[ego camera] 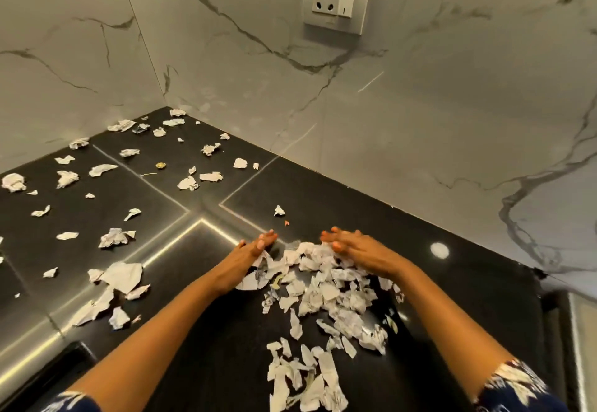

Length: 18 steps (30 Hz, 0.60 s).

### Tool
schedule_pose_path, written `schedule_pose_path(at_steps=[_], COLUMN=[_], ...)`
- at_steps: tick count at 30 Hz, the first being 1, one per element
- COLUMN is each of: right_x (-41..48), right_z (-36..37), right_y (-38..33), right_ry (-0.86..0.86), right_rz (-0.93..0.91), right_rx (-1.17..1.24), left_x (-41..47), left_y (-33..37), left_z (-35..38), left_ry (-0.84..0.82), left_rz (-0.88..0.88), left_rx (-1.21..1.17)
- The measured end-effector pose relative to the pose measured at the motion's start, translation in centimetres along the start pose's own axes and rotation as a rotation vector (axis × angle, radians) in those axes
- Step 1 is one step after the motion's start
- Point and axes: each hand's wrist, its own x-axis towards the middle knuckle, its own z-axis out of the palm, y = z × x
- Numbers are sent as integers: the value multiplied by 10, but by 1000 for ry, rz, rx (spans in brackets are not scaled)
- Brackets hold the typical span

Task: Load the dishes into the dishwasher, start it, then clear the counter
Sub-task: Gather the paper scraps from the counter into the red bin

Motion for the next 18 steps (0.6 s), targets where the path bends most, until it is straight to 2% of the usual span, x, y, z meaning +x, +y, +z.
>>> schedule_pose_path(at_steps=[2,5,8,11,13,15,17,18], right_x=[-42,-108,-122,-80,-51,-41,-60,-77], right_z=[1,25,55,69,78,77,74,77], right_y=[8,28,30,14,0,-15,-20,-23], right_ry=[237,550,607,591,548,542,615,649], right_rz=[64,281,483,509,449,422,391,365], right_rx=[75,269,138,86,47,103,180,141], left_x=[-26,-72,-88,-59,-43,-39,-56,-73], left_y=[5,1,0,10,25,36,35,30], left_z=[2,21,52,69,78,78,66,60], left_ry=[143,421,414,421,389,378,416,452], left_rz=[-73,-235,-253,-293,-270,-227,-182,-159], left_rx=[-99,-119,55,122,146,60,-150,-198])
